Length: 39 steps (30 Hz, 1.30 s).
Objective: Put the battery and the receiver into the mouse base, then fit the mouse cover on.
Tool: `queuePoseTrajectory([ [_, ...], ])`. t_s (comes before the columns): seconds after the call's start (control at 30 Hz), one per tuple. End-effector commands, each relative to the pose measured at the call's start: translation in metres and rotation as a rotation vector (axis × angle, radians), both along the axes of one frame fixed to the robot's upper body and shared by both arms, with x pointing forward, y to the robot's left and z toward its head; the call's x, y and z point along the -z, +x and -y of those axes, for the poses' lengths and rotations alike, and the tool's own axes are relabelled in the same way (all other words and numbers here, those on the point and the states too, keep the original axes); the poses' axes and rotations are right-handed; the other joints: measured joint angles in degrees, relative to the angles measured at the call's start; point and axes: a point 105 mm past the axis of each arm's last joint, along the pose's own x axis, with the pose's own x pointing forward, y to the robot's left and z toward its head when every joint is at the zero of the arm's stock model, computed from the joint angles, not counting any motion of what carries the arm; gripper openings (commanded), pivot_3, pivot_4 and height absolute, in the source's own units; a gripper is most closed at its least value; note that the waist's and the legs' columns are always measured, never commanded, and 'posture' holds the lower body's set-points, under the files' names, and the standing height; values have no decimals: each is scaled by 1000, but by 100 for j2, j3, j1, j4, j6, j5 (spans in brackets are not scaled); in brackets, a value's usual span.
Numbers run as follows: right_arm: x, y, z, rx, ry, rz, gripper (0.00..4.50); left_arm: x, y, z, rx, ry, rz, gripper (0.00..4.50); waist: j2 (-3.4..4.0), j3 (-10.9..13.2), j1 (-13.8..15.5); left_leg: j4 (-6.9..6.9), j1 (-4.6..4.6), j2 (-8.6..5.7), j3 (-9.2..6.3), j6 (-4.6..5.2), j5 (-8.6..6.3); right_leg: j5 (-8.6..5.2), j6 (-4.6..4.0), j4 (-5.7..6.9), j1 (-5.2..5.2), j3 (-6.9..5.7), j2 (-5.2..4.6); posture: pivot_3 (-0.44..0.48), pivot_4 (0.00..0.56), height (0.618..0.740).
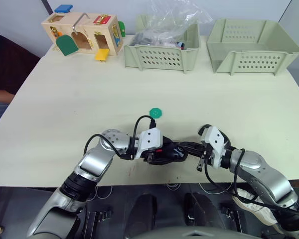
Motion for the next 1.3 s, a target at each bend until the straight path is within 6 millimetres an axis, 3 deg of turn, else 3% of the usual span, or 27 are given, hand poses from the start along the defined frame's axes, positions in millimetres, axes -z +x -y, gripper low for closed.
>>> queuePoseTrajectory([
  [0.03,-3,-1,-1,-10,-8,24,73,13,2,-10,-35,62,-21,2889,0,0,0,0,0,0,0,0,0,0,0,0,0,0,0,0,150,740],
  [0.47,32,1,4,19,-131,-69,73,10,2,-8,-35,57,-18,2889,0,-5,-8,1,19,0,-1,0,0,0,-1,4,19,-1,1,0,150,740],
  [0.6,19,4,2,24,-71,-29,73,10,2,-7,-36,56,-16,2889,0,-5,-15,-1,41,0,-1,0,0,-2,-2,2,42,-1,1,0,150,740],
  [0.67,2,2,2,3,-25,35,73,10,3,-8,-38,55,-17,2889,1,-4,-14,-3,54,0,0,0,0,-3,-2,1,56,0,1,0,150,740],
  [0.77,-23,-8,15,-15,35,99,73,11,3,-8,-40,54,-17,2889,2,-2,-2,-5,62,0,0,-1,-1,-4,-2,-2,66,0,0,0,150,740],
  [0.87,-27,-12,25,-15,34,84,73,11,3,-8,-42,53,-17,2889,1,-3,-5,-5,70,0,2,-1,-1,-4,-1,-5,74,3,0,0,150,740],
  [1.0,-32,-30,60,-60,-20,74,1343,12,3,-9,-48,52,-19,2889,6,1,64,-10,74,-2,2,0,-1,-11,9,-7,77,4,-2,0,150,740],
  [1.2,-37,-48,88,-65,-66,64,4366,13,4,-10,-50,50,-20,2889,6,-2,76,-11,82,0,8,0,-1,-23,0,-10,80,10,1,0,150,740],
  [1.3,-39,-54,92,-69,-67,57,4366,13,4,-10,-50,49,-20,2889,6,-2,80,-11,82,0,9,0,-1,-23,0,-10,81,12,1,0,150,740],
])
